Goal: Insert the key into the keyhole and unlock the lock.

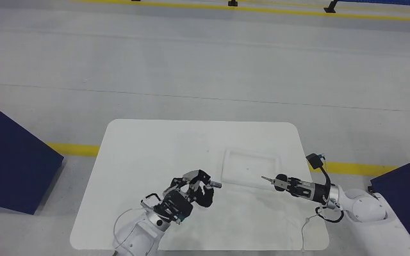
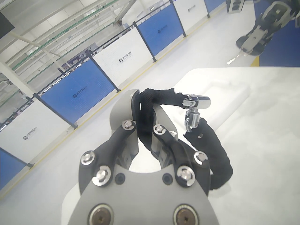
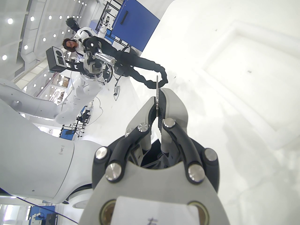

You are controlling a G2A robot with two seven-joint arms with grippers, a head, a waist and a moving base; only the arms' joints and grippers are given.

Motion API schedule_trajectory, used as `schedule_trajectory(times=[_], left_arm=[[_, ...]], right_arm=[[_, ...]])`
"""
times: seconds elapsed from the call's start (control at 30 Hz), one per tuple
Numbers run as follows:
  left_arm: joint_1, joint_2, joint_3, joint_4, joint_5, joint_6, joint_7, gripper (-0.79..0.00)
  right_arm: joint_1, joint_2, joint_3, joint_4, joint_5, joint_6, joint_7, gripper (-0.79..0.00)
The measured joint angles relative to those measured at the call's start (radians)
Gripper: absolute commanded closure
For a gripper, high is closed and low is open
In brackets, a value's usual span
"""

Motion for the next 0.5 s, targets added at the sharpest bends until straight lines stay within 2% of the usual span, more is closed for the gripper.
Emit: schedule_trajectory(times=[0.13,0.23,0.37,0.5], left_arm=[[-0.043,-0.004,0.027,0.081,-0.137,-0.072,0.175,0.000],[-0.076,-0.006,0.043,0.137,-0.204,-0.132,0.257,0.000],[-0.109,-0.011,0.068,0.194,-0.288,-0.183,0.300,0.000],[-0.129,-0.020,0.084,0.226,-0.410,-0.215,0.276,0.000]], right_arm=[[0.000,0.000,0.000,0.000,0.000,0.000,0.000,0.000],[0.000,0.000,0.000,0.000,0.000,0.000,0.000,0.000],[0.000,0.000,0.000,0.000,0.000,0.000,0.000,0.000],[0.000,0.000,0.000,0.000,0.000,0.000,0.000,0.000]])
